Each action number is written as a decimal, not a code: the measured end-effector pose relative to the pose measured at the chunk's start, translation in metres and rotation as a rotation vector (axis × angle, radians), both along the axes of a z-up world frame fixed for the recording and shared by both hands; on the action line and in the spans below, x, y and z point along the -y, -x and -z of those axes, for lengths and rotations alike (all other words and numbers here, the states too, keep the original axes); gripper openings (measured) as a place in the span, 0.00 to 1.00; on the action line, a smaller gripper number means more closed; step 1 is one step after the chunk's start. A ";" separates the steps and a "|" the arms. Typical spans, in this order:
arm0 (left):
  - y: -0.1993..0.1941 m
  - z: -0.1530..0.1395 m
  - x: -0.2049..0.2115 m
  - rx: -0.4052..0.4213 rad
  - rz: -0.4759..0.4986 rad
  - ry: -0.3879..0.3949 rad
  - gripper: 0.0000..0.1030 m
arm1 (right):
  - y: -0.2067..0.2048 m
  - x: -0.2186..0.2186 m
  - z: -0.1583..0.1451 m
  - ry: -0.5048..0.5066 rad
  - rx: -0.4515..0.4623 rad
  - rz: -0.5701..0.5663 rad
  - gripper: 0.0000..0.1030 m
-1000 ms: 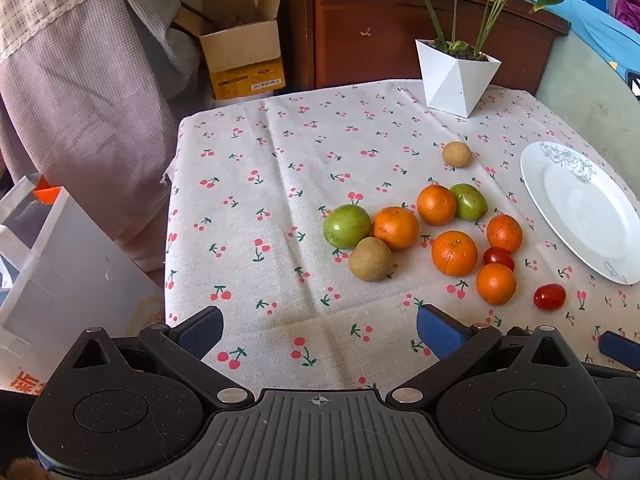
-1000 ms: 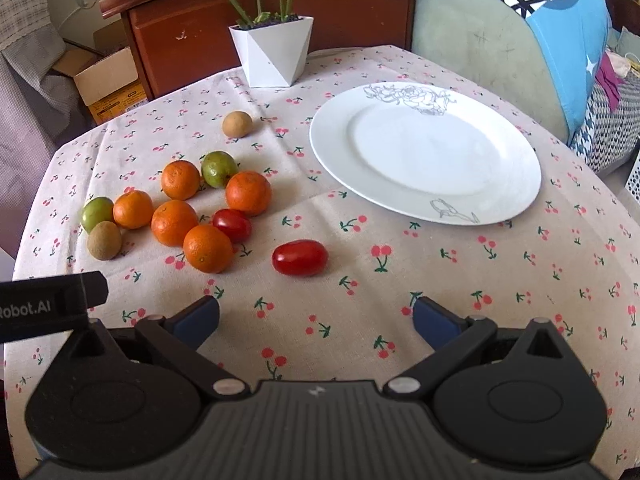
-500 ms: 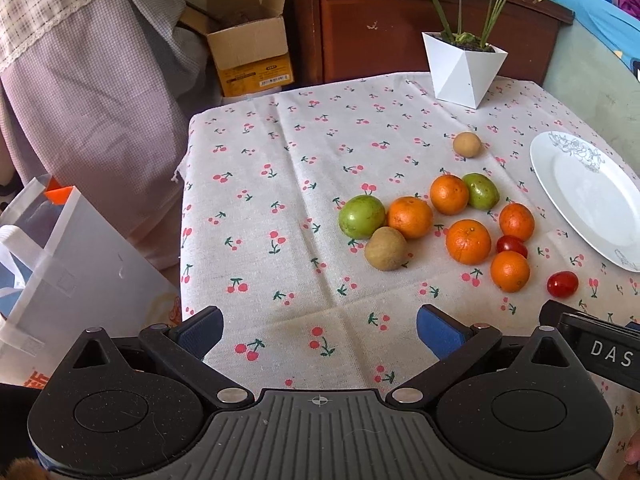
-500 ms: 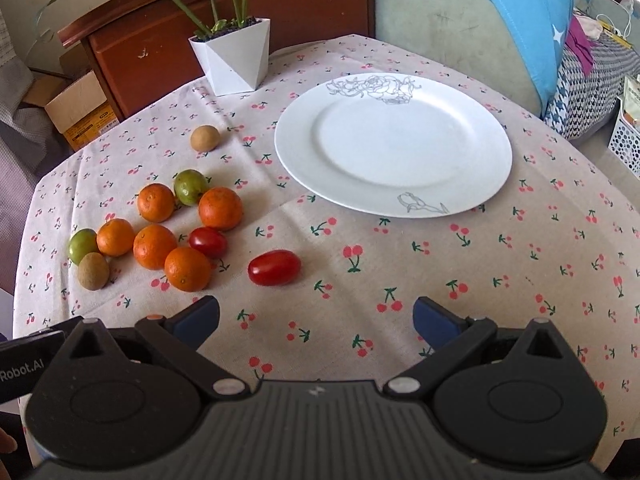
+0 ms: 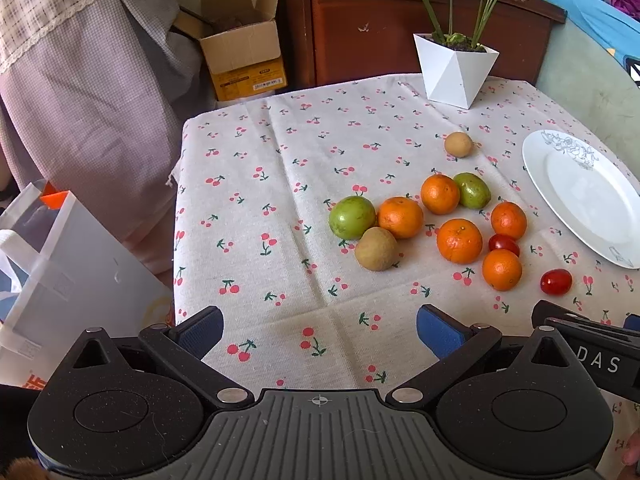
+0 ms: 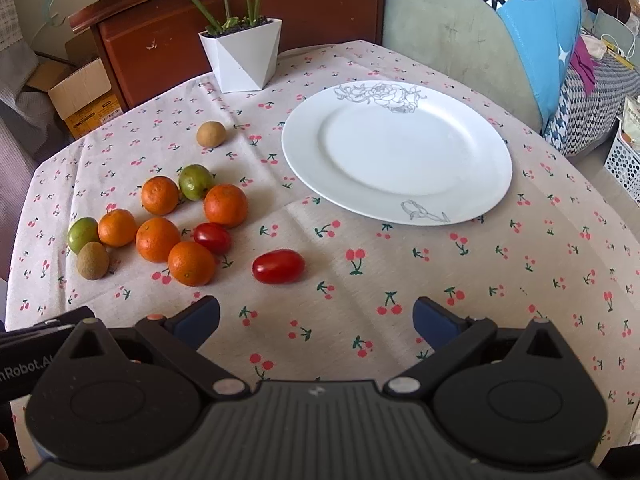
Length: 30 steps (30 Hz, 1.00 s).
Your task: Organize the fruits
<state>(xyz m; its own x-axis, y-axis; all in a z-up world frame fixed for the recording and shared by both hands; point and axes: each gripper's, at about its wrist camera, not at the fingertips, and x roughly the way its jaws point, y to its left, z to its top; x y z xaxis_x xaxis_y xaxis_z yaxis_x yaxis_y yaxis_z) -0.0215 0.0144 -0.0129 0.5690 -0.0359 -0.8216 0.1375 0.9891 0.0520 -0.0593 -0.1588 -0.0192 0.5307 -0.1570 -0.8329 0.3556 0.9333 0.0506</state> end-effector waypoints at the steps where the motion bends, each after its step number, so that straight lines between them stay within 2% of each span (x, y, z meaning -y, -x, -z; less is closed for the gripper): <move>1: 0.000 0.000 0.000 -0.001 -0.001 0.000 1.00 | 0.000 0.000 0.000 0.006 0.000 -0.001 0.99; 11: 0.001 0.000 0.000 0.000 -0.003 -0.004 1.00 | 0.000 -0.001 -0.001 0.016 -0.002 -0.003 0.99; 19: 0.000 0.000 -0.002 -0.010 -0.003 0.025 0.99 | 0.002 0.000 -0.002 0.013 0.006 -0.005 0.99; 24: -0.002 -0.003 -0.010 0.000 -0.016 0.023 1.00 | 0.012 0.013 -0.009 -0.044 0.046 -0.049 0.98; 29: -0.006 -0.007 -0.031 -0.003 -0.054 0.097 1.00 | 0.036 0.039 -0.018 -0.098 0.085 -0.036 0.97; 30: -0.006 -0.008 -0.034 0.003 -0.067 0.102 1.00 | 0.041 0.043 -0.020 -0.113 0.092 -0.031 0.94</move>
